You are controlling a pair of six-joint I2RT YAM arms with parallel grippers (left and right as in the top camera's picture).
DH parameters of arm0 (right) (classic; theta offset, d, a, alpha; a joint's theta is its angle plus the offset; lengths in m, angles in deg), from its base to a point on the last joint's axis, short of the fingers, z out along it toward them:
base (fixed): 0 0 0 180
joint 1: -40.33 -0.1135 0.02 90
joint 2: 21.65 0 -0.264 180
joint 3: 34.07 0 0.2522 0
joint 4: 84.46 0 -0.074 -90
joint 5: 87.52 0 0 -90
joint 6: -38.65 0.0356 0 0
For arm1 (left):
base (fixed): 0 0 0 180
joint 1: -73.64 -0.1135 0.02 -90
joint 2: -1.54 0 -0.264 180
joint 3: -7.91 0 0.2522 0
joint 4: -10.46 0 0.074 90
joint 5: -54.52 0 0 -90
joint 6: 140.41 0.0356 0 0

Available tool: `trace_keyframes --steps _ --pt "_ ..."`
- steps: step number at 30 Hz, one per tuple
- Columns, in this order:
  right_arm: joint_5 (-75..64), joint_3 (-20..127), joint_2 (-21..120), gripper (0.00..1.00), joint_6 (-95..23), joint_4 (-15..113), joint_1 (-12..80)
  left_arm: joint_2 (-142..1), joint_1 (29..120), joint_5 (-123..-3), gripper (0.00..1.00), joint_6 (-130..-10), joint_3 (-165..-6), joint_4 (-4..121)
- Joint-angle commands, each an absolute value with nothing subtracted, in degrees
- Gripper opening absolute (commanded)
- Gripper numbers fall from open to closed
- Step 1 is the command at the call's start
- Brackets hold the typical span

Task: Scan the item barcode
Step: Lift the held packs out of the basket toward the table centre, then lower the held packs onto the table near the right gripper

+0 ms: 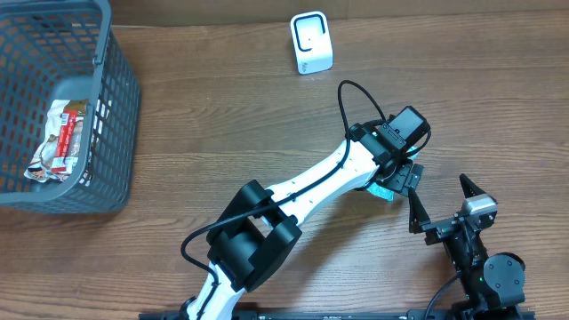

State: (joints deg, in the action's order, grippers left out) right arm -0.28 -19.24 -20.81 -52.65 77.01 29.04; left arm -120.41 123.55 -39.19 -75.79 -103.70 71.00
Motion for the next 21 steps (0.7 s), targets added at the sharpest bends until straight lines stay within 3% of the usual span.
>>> trace_keyframes --steps 1,21 --pt "-0.63 -19.83 -21.46 1.00 -52.72 77.16 29.15 -119.36 123.81 -40.02 1.00 -75.92 -105.07 70.92" --pt "-0.63 -19.83 -21.46 1.00 -52.74 77.16 29.15 -103.47 120.77 -33.35 1.00 -72.23 -105.18 74.76"
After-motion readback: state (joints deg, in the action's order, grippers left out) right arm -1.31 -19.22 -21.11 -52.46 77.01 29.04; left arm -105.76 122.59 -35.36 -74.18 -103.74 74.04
